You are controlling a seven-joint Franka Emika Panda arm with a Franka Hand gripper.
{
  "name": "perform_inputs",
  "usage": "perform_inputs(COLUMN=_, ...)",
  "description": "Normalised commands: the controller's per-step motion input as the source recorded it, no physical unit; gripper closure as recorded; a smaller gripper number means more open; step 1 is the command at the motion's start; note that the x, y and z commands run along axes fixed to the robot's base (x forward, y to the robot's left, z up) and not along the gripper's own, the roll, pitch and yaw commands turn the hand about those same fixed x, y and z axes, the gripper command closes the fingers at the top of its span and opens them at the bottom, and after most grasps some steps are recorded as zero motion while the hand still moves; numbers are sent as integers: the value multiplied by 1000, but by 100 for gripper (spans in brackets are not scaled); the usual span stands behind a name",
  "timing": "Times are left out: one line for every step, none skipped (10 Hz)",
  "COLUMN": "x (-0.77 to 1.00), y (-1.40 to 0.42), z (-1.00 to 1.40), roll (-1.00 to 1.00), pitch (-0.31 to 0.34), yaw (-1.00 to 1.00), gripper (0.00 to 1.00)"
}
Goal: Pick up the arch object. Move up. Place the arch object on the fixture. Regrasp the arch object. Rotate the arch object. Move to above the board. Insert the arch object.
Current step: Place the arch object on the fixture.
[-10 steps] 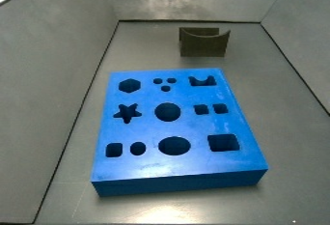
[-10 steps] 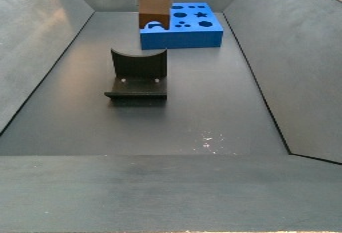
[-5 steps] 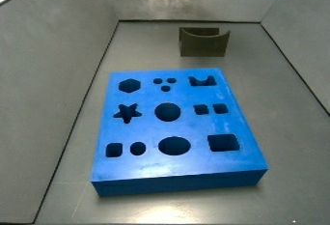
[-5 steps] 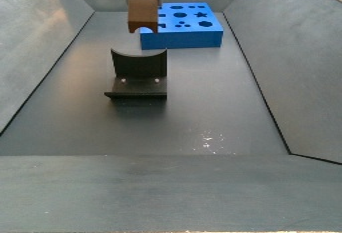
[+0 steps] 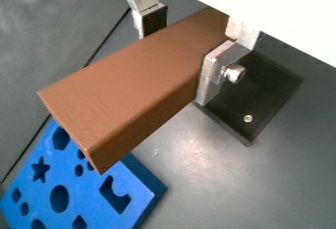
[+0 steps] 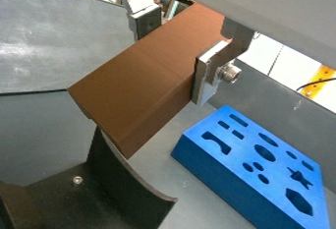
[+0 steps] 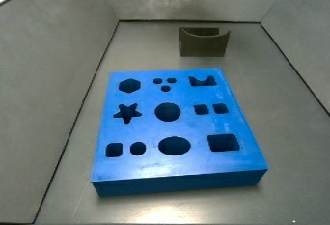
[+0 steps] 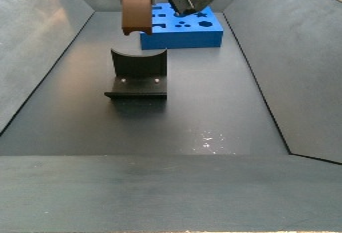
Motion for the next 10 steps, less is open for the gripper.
perform_inputs(x=126, y=134, z=-1000, roll=-1000, pitch=145, yaw=-44, gripper=100)
perform_inputs(x=142, y=136, z=-1000, roll=-1000, pitch=189, yaw=-93, gripper=100)
perform_inputs(x=151, y=134, z=-1000, roll=-903, pitch=195, yaw=-105, gripper=100)
perform_inputs(x=170, y=136, z=-1000, roll=-696, pitch=171, yaw=-141, gripper=100)
perform_inputs(x=177, y=140, z=-1000, roll=-541, pitch=148, yaw=-167, gripper=100)
perform_inputs(x=187, y=141, z=-1000, roll=-330, pitch=116, yaw=-189, gripper=100)
perform_inputs(x=192, y=137, z=-1000, roll=-253, pitch=97, yaw=-192, gripper=100)
perform_inputs(x=174, y=123, z=-886, roll=-173, pitch=46, yaw=-184, gripper=100)
perform_inputs(x=155, y=108, z=-754, roll=-165, pitch=26, yaw=-180, gripper=100)
perform_inputs(x=123, y=80, z=-507, roll=-162, pitch=3, yaw=-158, gripper=100)
